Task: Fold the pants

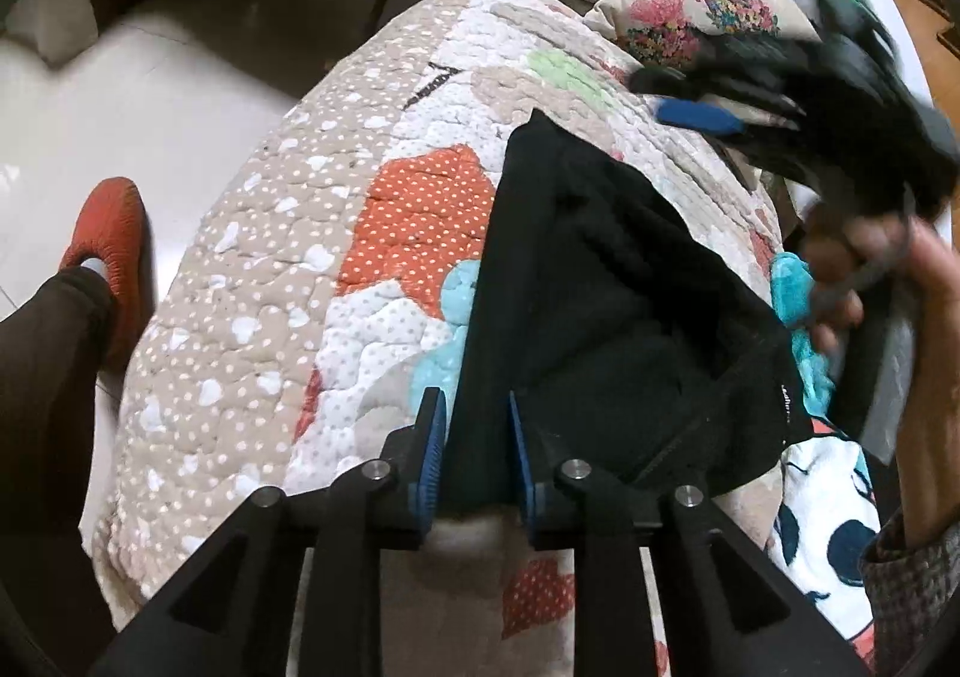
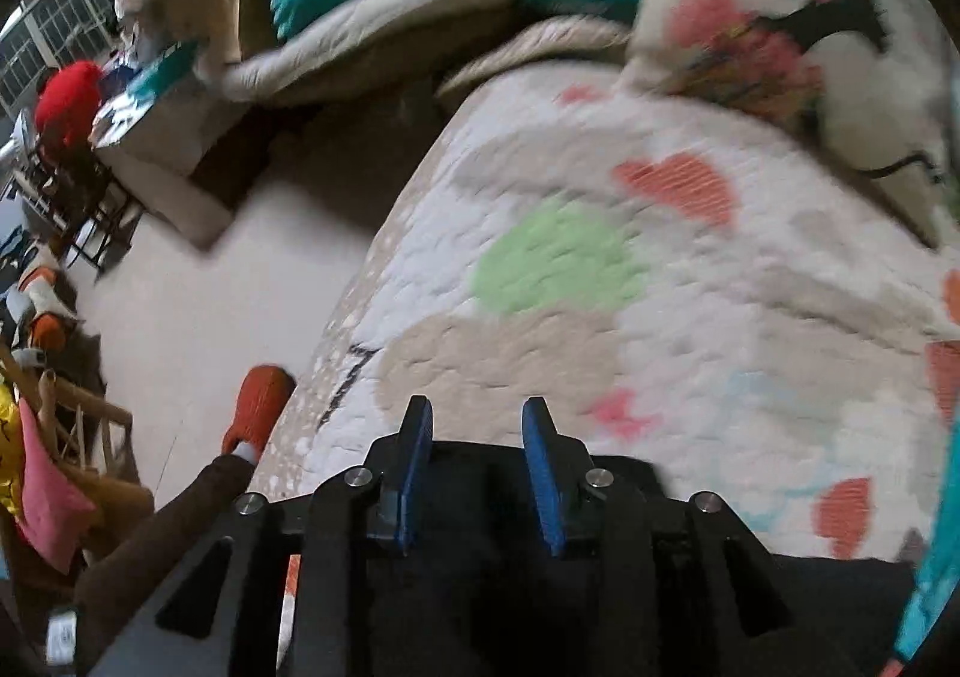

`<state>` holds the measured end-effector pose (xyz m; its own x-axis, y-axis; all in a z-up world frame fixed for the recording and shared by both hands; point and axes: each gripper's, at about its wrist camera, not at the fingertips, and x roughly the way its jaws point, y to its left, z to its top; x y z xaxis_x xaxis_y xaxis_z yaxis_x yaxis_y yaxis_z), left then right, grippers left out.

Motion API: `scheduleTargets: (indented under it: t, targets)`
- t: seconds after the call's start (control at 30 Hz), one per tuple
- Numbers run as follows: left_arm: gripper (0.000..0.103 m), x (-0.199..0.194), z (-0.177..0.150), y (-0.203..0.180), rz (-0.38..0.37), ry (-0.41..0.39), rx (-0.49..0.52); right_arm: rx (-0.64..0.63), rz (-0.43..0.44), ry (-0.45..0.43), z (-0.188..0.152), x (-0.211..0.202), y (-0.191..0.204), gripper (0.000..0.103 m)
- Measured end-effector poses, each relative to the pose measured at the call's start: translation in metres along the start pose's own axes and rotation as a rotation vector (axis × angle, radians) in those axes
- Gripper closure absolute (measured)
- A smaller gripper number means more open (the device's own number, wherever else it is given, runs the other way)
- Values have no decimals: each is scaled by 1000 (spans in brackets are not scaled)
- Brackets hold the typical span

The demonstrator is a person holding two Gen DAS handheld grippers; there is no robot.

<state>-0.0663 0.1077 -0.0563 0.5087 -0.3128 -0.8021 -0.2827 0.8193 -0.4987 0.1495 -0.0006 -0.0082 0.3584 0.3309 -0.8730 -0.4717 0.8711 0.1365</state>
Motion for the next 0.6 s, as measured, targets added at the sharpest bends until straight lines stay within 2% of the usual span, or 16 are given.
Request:
scheduleTargets:
  t: [0.07, 0.13, 0.3, 0.37, 0.43, 0.53, 0.6]
  targets:
    - [84, -11, 0, 0, 16, -24, 14, -36, -12, -14, -17, -20, 0, 69]
    - [81, -22, 3, -1, 35, -54, 35, -60, 15, -10, -43, -33, 5, 69]
    - [77, -36, -4, -5, 73, -93, 69, -85, 58, -1, -120, -51, 10, 69]
    - [77, -46, -9, -17, 87, -99, 88, -12, 78, 46, -140, -41, -3, 69]
    - [73, -54, -12, -30, 112, -108, 125, 81, 60, 76, -158, -33, -27, 70]
    - [61, -69, -15, -52, 149, -137, 201, 280, 105, -6, -176, -54, -74, 70]
    - [59, -78, -17, -69, 173, -157, 253, 408, 142, -104, -187, -85, -107, 69]
